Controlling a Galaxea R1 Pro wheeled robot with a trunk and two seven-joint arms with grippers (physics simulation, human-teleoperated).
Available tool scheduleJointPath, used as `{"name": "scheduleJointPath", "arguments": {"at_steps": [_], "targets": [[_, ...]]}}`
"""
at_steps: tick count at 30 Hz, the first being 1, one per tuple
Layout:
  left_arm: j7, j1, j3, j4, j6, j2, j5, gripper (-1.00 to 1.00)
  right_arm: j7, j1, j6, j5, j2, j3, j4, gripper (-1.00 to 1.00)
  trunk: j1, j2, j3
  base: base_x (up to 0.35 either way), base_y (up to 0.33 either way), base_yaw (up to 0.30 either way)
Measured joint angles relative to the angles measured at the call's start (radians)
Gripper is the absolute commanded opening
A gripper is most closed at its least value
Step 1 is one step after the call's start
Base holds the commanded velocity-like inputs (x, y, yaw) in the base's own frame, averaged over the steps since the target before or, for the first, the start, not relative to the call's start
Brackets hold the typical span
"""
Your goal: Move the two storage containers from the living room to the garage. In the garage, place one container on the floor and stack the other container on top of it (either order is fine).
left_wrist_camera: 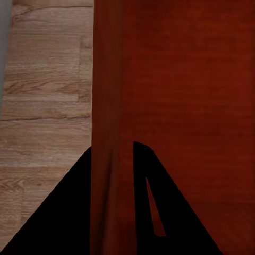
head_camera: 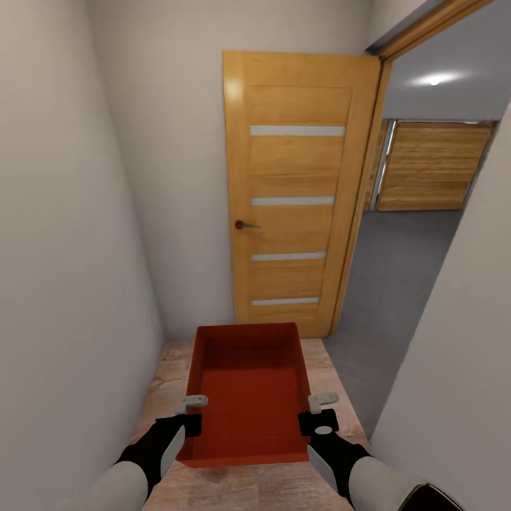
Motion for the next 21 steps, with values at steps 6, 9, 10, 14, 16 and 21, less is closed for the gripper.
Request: {"name": "scheduleJointPath", "arguments": {"at_steps": [6, 9, 10, 14, 16, 21], "targets": [[0.0, 0.0, 0.0, -0.001, 0.0, 0.0, 0.0, -1.0, 0.0, 0.0, -0.002, -0.001, 0.0, 0.0, 0.0, -1.0, 0.0, 0.0, 0.0, 0.322, 0.0, 0.0], [0.0, 0.0, -0.001, -0.001, 0.0, 0.0, 0.0, -1.0, 0.0, 0.0, -0.002, -0.001, 0.0, 0.0, 0.0, -1.0, 0.0, 0.0, 0.0, 0.322, 0.0, 0.0], [0.0, 0.0, -0.001, -0.001, 0.0, 0.0, 0.0, -1.0, 0.0, 0.0, -0.002, -0.001, 0.0, 0.0, 0.0, -1.0, 0.0, 0.0, 0.0, 0.322, 0.0, 0.0], [0.0, 0.0, -0.001, -0.001, 0.0, 0.0, 0.0, -1.0, 0.0, 0.0, -0.003, -0.001, 0.0, 0.0, 0.0, -1.0, 0.0, 0.0, 0.0, 0.322, 0.0, 0.0], [0.001, 0.0, -0.001, -0.001, 0.0, 0.0, 0.001, -1.0, 0.0, 0.0, -0.003, -0.001, 0.0, 0.0, 0.0, -1.0, 0.0, 0.0, 0.0, 0.322, 0.0, 0.0], [0.0, 0.0, -0.001, -0.001, 0.0, 0.0, 0.0, -1.0, 0.0, 0.0, -0.003, -0.001, 0.0, 0.0, 0.0, -1.0, 0.0, 0.0, 0.0, 0.322, 0.0, 0.0]]}}
